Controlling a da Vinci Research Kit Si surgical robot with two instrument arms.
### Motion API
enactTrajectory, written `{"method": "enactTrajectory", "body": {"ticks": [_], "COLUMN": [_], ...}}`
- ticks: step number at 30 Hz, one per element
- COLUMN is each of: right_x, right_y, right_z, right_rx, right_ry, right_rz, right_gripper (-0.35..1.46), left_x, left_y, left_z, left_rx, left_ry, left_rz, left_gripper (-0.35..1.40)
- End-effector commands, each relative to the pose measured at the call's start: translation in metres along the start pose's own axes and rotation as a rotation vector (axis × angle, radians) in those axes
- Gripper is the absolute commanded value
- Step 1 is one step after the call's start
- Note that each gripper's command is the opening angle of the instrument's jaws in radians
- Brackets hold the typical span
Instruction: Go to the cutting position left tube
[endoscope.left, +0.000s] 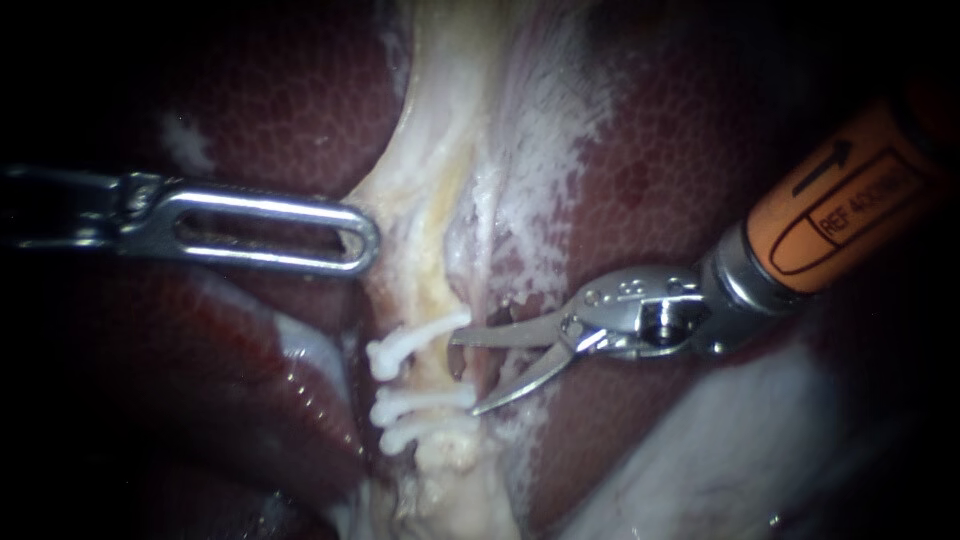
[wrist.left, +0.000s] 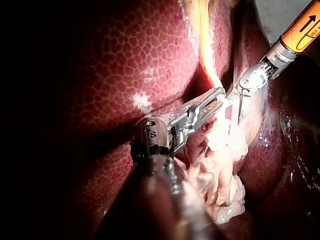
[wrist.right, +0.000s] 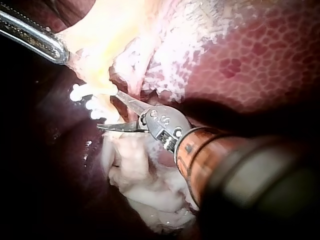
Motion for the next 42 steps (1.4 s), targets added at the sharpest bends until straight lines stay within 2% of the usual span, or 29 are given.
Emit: {"method": "enactTrajectory", "body": {"ticks": [1,10,17,26,29,32,34,42], "right_x": [0.0000,0.0002,0.0005,0.0011,0.0014,0.0018,0.0019,0.0020], "right_y": [0.0000,0.0002,0.0002,-0.0007,-0.0009,-0.0010,-0.0009,0.0002], "right_z": [0.0003,0.0013,0.0015,0.0016,0.0018,0.0022,0.0023,0.0029], "right_rx": [0.004,0.021,0.028,0.056,0.075,0.095,0.102,0.096], "right_ry": [0.000,-0.006,0.005,0.022,0.031,0.036,0.041,0.054], "right_rz": [0.003,0.015,0.011,0.007,0.003,0.004,0.002,0.001], "right_gripper": [0.86,0.81,0.81,0.79,0.76,0.64,0.57,0.52], "left_x": [0.0000,0.0000,0.0000,0.0000,0.0000,0.0000,0.0000,0.0001], "left_y": [0.0000,0.0000,0.0000,0.0003,0.0003,0.0004,0.0004,0.0004], "left_z": [0.0000,0.0000,0.0000,0.0000,0.0000,0.0000,0.0000,0.0001], "left_rx": [0.000,0.000,0.000,0.001,-0.002,-0.002,-0.002,-0.002], "left_ry": [0.000,0.000,0.000,0.000,-0.001,-0.001,-0.001,-0.001], "left_rz": [0.000,0.000,0.000,0.000,0.000,0.000,0.000,0.001], "left_gripper": [-0.35,-0.35,-0.35,-0.35,-0.35,-0.35,-0.35,-0.35]}}
